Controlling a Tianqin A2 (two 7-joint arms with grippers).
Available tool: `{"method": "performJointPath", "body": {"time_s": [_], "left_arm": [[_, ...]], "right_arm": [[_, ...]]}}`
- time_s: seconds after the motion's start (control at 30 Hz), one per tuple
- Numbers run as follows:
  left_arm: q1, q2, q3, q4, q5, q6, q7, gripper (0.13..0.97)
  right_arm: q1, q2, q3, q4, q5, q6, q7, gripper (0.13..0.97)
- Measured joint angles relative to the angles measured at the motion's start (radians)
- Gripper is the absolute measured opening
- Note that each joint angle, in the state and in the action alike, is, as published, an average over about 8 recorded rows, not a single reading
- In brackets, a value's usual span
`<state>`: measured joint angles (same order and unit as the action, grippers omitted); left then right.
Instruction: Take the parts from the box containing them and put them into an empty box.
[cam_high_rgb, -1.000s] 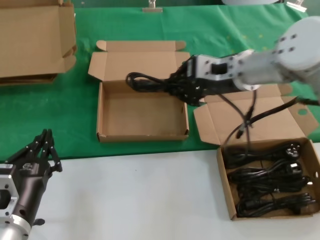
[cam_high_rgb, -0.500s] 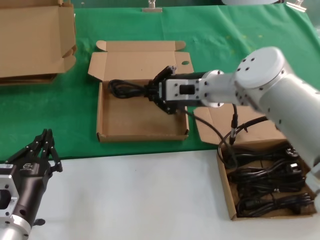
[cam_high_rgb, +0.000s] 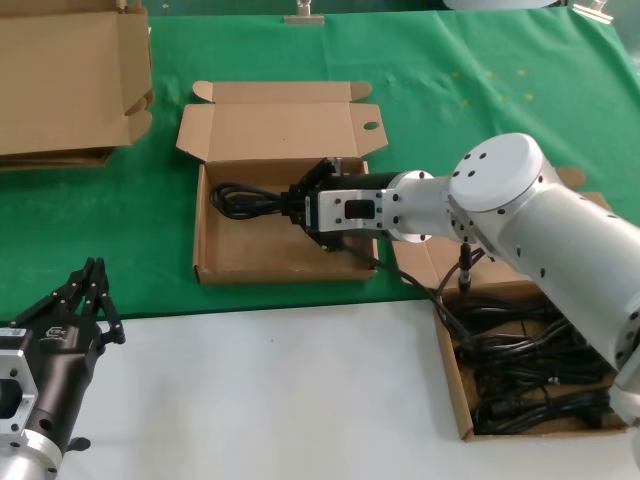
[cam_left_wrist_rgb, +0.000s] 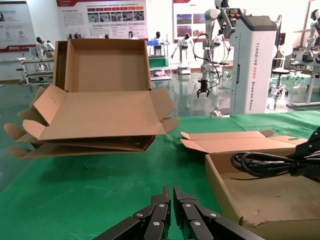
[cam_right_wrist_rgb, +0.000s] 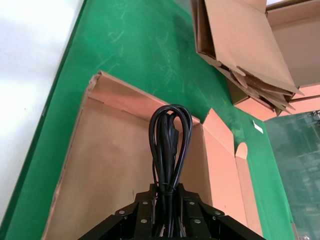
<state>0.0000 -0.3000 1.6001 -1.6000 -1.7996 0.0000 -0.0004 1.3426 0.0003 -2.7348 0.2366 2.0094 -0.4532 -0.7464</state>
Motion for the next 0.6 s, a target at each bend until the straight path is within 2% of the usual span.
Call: {"method": "performJointPath", "body": {"time_s": [0.43,0.6], "left_arm": [[0.000,0.000,0.000,0.000,0.000,0.000,0.000,0.172],[0.000,0.000,0.000,0.000,0.000,0.000,0.000,0.172]], "right_arm": [[-0.019,0.000,-0.018,0.020,0.026,0.024,-0.015,0.225],[-0.012,0.000,-0.005,-0.005,0.040,0.013,-0.040,0.328]]}}
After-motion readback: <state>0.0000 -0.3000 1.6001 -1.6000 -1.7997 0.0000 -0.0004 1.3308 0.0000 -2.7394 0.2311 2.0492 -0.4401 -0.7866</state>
